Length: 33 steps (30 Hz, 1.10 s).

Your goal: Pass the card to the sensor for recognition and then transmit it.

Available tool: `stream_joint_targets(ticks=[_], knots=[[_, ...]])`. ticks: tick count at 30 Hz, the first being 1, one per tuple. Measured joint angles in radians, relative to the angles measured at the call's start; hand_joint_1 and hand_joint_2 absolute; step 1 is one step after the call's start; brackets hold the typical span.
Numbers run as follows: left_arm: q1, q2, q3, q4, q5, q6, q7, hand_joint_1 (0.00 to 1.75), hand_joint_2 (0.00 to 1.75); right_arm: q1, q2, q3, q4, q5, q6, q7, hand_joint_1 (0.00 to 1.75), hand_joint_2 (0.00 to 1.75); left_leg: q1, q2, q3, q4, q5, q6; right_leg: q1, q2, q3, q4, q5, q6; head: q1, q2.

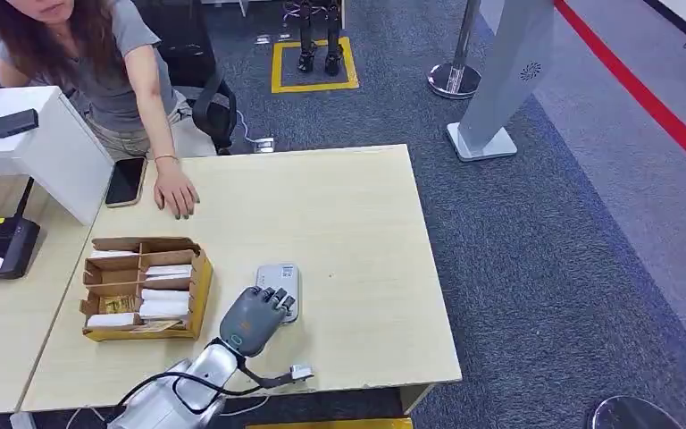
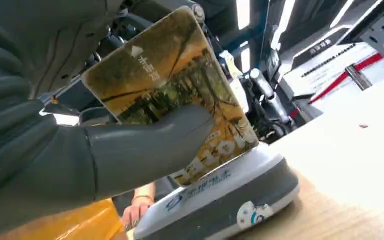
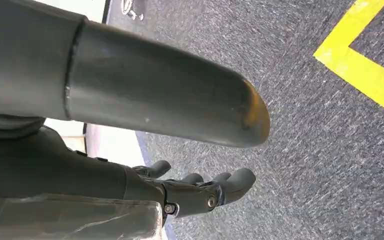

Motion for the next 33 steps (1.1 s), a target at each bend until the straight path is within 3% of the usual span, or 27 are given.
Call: stream_joint_targets(ticks=[23,28,31,33], knots=[[-0.011,-0.011,0.0,0.03,0.003,-0.039,-0.02,1.75,1.75,-0.001,0.0,0.001,0.0,-0.001,-0.001,-0.002,0.0,0.0,0.0,0.0,0.001,0.0,0.0,0.0,0.0,0.0,0.001,0.0,0.0,0.0,0.0,0.0],[-0.016,0.003,0.0,0.025,0.0,0.037,0.05,1.75,1.75,0.0,0.0,0.002,0.0,-0.002,-0.006,-0.004,0.0,0.0,0.0,0.0,0.001,0.0,0.001,0.0,0.0,0.0,0.001,0.0,0.0,0.0,0.0,0.0],[-0.017,0.047,0.002,-0.037,0.0,0.084,0.085,1.75,1.75,0.003,0.0,0.002,0.0,-0.004,-0.01,-0.004,0.0,0.0,0.0,0.0,0.001,0.0,0.001,0.0,0.0,0.0,0.001,0.001,0.0,0.0,0.0,0.0],[-0.015,0.069,0.018,-0.102,0.002,0.089,0.073,1.75,1.75,0.006,0.0,0.002,0.0,-0.006,-0.016,-0.006,0.0,0.0,0.0,-0.001,0.0,0.0,0.001,0.0,0.0,-0.001,0.001,0.001,0.0,0.0,0.0,0.0]])
